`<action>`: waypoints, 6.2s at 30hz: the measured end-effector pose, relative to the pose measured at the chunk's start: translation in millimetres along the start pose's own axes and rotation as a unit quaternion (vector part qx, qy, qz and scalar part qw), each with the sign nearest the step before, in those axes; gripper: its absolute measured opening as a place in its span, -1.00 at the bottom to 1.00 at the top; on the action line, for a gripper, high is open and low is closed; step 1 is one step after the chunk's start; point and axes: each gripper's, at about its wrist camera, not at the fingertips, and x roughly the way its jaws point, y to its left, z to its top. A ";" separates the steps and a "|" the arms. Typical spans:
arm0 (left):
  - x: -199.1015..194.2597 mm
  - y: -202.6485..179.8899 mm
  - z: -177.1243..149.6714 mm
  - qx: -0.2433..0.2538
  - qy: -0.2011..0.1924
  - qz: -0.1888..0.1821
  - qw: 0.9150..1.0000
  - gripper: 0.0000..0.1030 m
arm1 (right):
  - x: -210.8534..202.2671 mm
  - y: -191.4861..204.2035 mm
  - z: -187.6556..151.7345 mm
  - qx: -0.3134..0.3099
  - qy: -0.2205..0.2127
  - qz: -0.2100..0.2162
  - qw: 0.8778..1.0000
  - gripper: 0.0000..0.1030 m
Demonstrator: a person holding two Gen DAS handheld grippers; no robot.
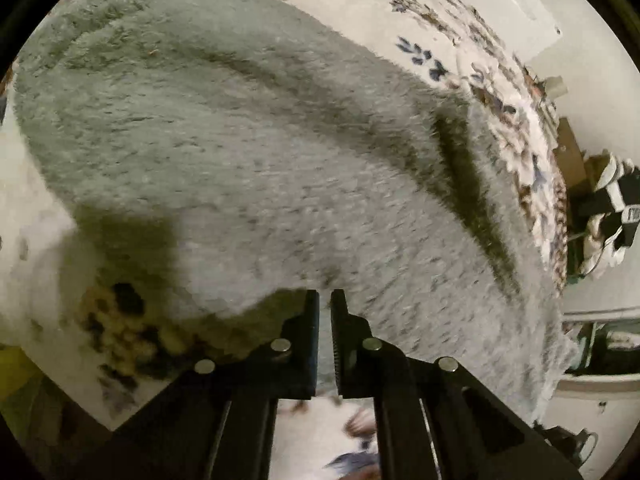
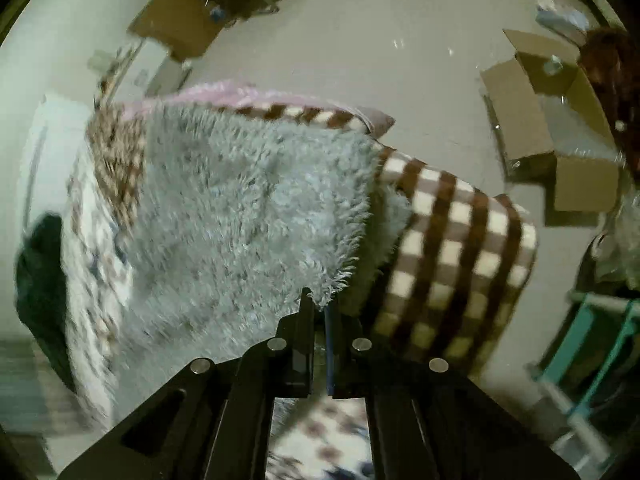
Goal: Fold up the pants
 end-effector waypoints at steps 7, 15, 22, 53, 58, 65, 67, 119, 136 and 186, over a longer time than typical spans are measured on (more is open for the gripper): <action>9.3 -17.8 3.6 0.028 0.042 0.032 0.998 0.37 | 19.1 -9.3 3.8 -0.013 0.045 0.004 0.999 0.05; 22.2 -110.6 -22.7 0.162 0.033 0.033 0.986 0.74 | 57.9 -54.5 22.1 0.064 0.061 0.072 0.993 0.49; 81.8 -158.3 -43.7 0.240 0.070 0.064 0.966 0.75 | 52.2 -63.6 41.1 0.067 0.023 0.195 0.978 0.08; 125.4 -191.5 -23.1 0.211 0.060 0.098 0.971 1.00 | 108.5 -87.6 63.1 0.029 0.037 0.295 0.954 -0.47; 124.8 -197.6 -27.1 0.214 0.058 0.098 0.970 1.00 | 51.9 -75.6 49.6 -0.020 -0.013 0.293 0.956 -0.49; 125.0 -195.7 -29.8 0.213 0.059 0.099 0.970 1.00 | 68.4 -39.9 72.1 -0.026 0.009 0.278 0.960 -0.17; 114.5 -184.1 -30.5 0.216 0.060 0.097 0.970 1.00 | 83.6 -37.5 79.6 -0.006 0.021 0.263 0.964 -0.17; 14.4 -80.9 107.5 0.224 0.024 -0.042 0.973 0.84 | 37.4 213.6 -181.9 -0.312 0.105 0.056 0.943 0.74; 15.4 -31.3 110.9 0.164 0.004 -0.077 0.983 -0.91 | 74.0 231.0 -139.6 -0.298 0.095 0.077 0.947 -0.55; -196.7 -54.4 50.1 0.123 -0.248 -0.276 0.921 -0.63 | 8.0 274.7 -245.0 -0.396 0.122 0.096 0.905 0.81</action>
